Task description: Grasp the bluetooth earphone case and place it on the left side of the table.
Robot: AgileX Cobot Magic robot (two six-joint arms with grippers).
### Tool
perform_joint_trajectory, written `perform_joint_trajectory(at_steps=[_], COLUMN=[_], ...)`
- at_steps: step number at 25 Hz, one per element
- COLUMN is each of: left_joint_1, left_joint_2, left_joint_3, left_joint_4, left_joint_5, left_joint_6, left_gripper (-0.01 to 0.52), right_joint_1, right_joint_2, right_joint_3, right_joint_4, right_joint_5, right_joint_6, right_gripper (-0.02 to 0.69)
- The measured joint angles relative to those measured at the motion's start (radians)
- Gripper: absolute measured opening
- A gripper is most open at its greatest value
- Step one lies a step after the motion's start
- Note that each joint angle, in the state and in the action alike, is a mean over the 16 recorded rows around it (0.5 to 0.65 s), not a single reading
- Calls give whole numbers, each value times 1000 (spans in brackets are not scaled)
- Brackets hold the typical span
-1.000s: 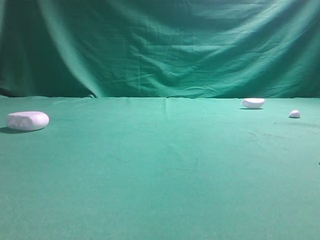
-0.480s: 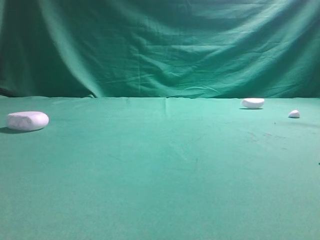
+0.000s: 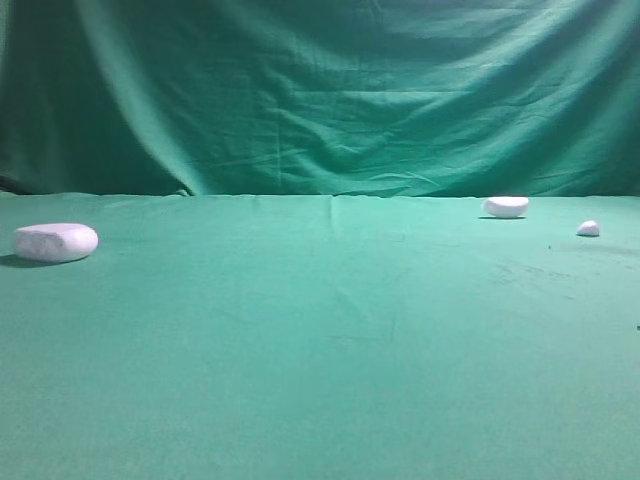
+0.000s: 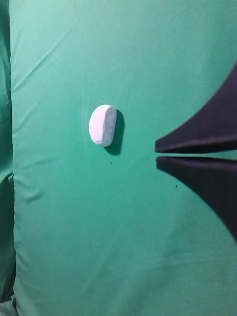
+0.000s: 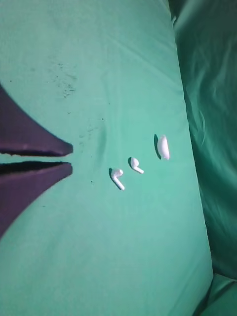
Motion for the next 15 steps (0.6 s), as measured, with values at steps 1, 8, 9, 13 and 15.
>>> perform_joint_trajectory(at_steps=[1, 8, 9, 13, 15], left_joint_1=[0, 0, 0, 0, 0], left_joint_2=[0, 0, 0, 0, 0], left_joint_3=[0, 0, 0, 0, 0], left_joint_4=[0, 0, 0, 0, 0], left_joint_5=[0, 0, 0, 0, 0], left_joint_6=[0, 0, 0, 0, 0], left_gripper=[0, 0, 0, 0, 0], right_joint_1=[-7, -22, -22, -22, -22], right_joint_2=[-2, -4, -4, -4, -4], right_joint_3=[8, 27, 27, 27, 27], right_joint_4=[0, -2, -3, -5, -5], right_joint_5=[2, 19, 21, 27, 27], right_joint_6=[0, -13, -15, -24, -28], right_gripper=[0, 0, 0, 0, 0])
